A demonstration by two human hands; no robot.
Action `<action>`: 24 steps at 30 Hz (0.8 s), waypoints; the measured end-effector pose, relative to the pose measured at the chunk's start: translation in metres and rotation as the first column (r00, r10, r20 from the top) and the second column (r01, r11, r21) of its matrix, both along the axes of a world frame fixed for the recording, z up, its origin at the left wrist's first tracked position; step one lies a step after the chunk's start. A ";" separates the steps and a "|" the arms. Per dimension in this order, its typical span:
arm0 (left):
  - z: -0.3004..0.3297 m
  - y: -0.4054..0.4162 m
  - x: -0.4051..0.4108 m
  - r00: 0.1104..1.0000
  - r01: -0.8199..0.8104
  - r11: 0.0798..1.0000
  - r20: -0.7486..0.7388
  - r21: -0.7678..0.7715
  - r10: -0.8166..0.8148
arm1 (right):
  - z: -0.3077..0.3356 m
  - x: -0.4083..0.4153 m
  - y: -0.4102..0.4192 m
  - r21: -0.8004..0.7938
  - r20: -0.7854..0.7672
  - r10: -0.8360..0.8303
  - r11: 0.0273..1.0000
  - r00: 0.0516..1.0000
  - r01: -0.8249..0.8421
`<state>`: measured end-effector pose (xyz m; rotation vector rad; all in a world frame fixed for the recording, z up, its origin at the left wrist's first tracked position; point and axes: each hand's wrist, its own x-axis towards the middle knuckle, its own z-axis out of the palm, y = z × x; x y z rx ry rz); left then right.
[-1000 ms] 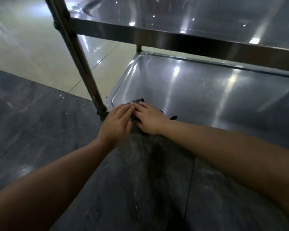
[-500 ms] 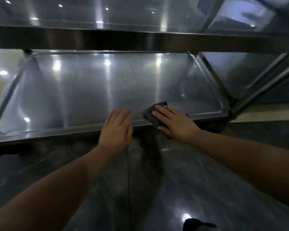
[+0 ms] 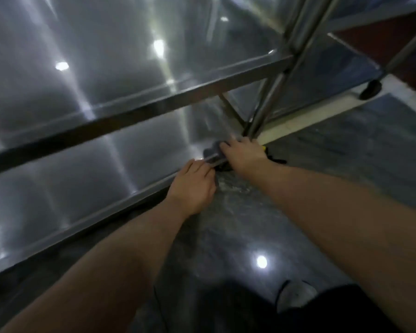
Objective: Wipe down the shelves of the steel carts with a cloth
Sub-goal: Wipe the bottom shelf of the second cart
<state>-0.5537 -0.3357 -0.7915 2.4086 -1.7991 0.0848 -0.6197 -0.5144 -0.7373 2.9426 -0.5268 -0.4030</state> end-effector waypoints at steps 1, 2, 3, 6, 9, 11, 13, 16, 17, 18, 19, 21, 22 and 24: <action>0.024 0.001 -0.015 0.999 -0.015 0.999 -0.036 0.046 0.017 | 0.022 -0.008 0.013 0.034 -0.004 -0.022 0.999 1.000 0.022; 0.052 0.000 -0.031 0.997 -0.018 0.994 -0.071 0.107 0.026 | 0.046 -0.018 0.023 0.065 -0.005 -0.060 0.996 0.998 0.060; 0.081 -0.001 -0.045 0.994 -0.014 0.982 -0.101 0.186 0.033 | 0.073 -0.028 0.028 0.098 -0.018 -0.100 0.990 0.995 0.102; 0.179 -0.002 -0.080 0.993 0.057 0.946 -0.113 0.319 -0.022 | 0.165 -0.063 0.033 0.225 -0.157 -0.155 0.956 0.975 0.189; 0.276 -0.002 -0.100 0.986 0.122 0.957 -0.143 0.261 -0.087 | 0.252 -0.106 0.030 0.256 -0.209 -0.178 0.939 0.962 0.230; 0.337 -0.001 -0.105 0.983 0.118 0.970 -0.161 0.212 -0.084 | 0.311 -0.132 0.023 0.266 -0.208 -0.228 0.923 0.951 0.279; 0.396 -0.002 -0.109 0.988 0.106 0.978 -0.129 0.178 -0.084 | 0.373 -0.155 0.013 0.286 -0.175 -0.298 0.896 0.938 0.338; 0.487 -0.014 -0.116 0.990 0.100 0.979 -0.120 0.178 -0.080 | 0.466 -0.181 -0.006 0.306 -0.165 -0.363 0.865 0.917 0.397; 0.518 -0.021 -0.119 0.989 0.115 0.977 -0.114 0.181 -0.096 | 0.494 -0.188 -0.015 0.307 -0.164 -0.370 0.862 0.914 0.404; 0.547 -0.031 -0.121 0.987 0.134 0.974 -0.113 0.182 -0.115 | 0.520 -0.194 -0.023 0.314 -0.156 -0.377 0.858 0.913 0.407; 0.573 -0.042 -0.123 0.985 0.145 0.973 -0.115 0.181 -0.126 | 0.545 -0.199 -0.034 0.319 -0.146 -0.379 0.856 0.914 0.406; 0.621 -0.069 -0.126 0.986 0.141 0.976 -0.115 0.163 -0.123 | 0.587 -0.208 -0.056 0.332 -0.114 -0.394 0.850 0.912 0.409; 0.642 -0.083 -0.127 0.987 0.128 0.981 -0.113 0.145 -0.112 | 0.607 -0.211 -0.069 0.344 -0.093 -0.401 0.846 0.911 0.407; 0.675 -0.108 -0.126 0.989 0.103 0.989 -0.115 0.105 -0.091 | 0.640 -0.215 -0.094 0.369 -0.057 -0.414 0.837 0.909 0.404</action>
